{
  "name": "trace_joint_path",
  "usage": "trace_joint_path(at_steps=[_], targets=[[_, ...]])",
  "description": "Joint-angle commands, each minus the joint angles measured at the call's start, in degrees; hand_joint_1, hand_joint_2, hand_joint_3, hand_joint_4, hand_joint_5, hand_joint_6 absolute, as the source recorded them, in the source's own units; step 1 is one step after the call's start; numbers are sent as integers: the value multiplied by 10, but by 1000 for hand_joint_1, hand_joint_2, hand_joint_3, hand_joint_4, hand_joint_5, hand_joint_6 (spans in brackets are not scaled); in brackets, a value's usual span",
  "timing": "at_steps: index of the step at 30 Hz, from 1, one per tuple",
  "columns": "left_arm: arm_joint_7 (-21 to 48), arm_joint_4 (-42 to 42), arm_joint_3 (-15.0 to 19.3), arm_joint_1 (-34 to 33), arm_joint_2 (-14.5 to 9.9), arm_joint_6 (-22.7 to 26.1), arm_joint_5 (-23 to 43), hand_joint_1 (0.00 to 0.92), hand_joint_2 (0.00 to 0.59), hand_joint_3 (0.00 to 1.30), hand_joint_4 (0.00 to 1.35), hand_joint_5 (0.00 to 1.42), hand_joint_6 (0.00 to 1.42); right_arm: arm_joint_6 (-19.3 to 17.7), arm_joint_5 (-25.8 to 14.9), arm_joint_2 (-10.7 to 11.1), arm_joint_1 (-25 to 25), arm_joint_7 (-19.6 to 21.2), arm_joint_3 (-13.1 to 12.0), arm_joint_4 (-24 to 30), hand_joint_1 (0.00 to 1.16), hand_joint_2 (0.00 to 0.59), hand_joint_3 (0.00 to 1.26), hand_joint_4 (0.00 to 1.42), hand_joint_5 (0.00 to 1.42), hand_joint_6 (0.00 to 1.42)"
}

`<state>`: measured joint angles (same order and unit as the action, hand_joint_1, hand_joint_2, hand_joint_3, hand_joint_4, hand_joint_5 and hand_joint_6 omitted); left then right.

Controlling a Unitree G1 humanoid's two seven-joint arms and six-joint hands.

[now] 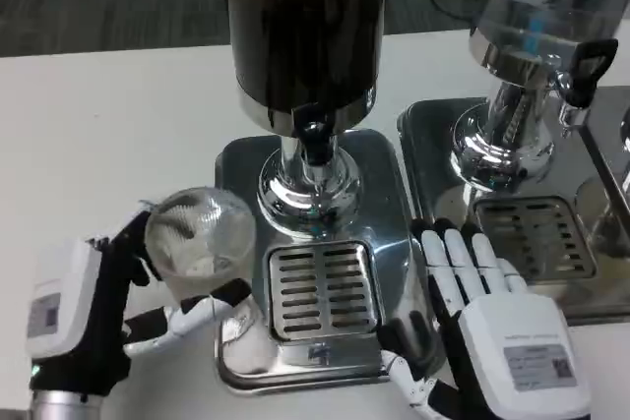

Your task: Grasp the cup under the faucet to collect the drink, then remove the cup.

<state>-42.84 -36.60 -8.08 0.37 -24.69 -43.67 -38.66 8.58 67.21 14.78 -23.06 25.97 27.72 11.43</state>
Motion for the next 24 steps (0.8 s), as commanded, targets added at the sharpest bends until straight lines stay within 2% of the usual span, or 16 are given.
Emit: trace_joint_path(at_steps=[1,12,24], targets=[[18,-13,-23,-40,9,-18,1,484,136,426,628,872,1002,10,0,-7,-6,12,-4,-2,183,388,0,0,0,135],[37,-80,-84,-103,32,-27,-10,480,133,427,628,866,997,22,-1,-19,-14,17,-6,3,184,390,0,0,0,132],[11,-160,-147,-168,52,-15,-47,465,124,403,603,838,979,25,-1,-27,-25,19,-2,4,184,390,0,0,0,132]])
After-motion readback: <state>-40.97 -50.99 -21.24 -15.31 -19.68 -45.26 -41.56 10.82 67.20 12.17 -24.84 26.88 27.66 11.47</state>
